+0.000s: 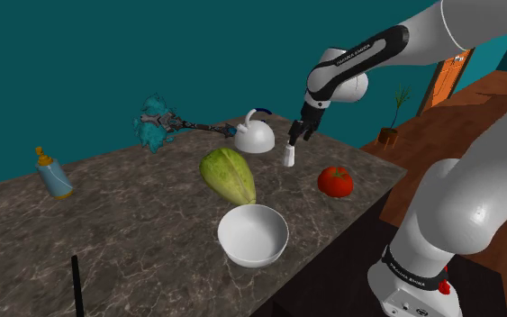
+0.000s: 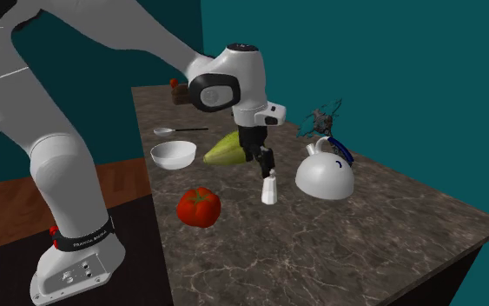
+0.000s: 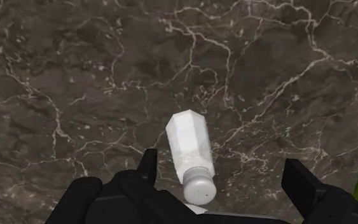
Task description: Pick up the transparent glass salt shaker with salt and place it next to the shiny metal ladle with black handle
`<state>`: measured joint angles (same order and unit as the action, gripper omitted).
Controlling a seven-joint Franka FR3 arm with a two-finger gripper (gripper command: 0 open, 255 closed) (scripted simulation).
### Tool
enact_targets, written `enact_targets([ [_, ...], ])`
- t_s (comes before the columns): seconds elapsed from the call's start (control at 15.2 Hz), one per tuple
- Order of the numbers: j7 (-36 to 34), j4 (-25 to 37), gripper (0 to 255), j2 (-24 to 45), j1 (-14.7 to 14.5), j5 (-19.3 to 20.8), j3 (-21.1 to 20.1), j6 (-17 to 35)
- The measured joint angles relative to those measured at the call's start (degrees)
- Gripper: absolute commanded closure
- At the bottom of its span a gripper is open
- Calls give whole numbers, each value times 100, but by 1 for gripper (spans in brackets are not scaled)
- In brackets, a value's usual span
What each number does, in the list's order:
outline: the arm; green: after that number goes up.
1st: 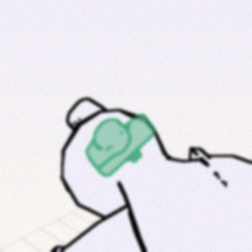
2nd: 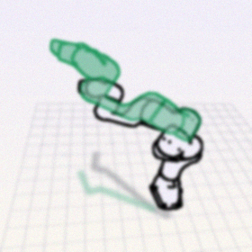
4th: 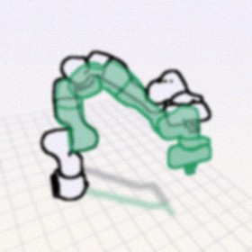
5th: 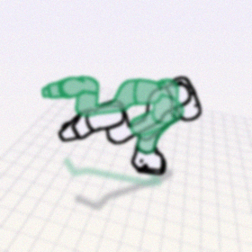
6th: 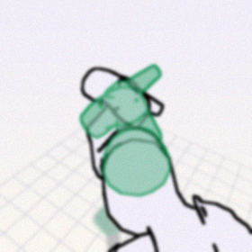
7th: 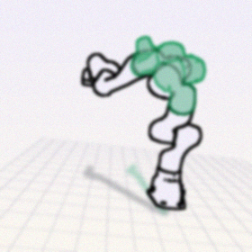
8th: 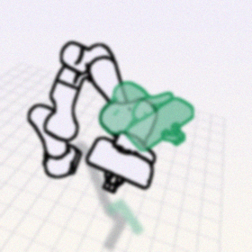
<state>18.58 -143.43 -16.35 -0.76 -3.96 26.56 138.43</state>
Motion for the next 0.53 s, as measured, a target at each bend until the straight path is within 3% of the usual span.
enact_targets([
  [0.53, 820, 129, 0, 942, -329, -914, 343, 855],
])
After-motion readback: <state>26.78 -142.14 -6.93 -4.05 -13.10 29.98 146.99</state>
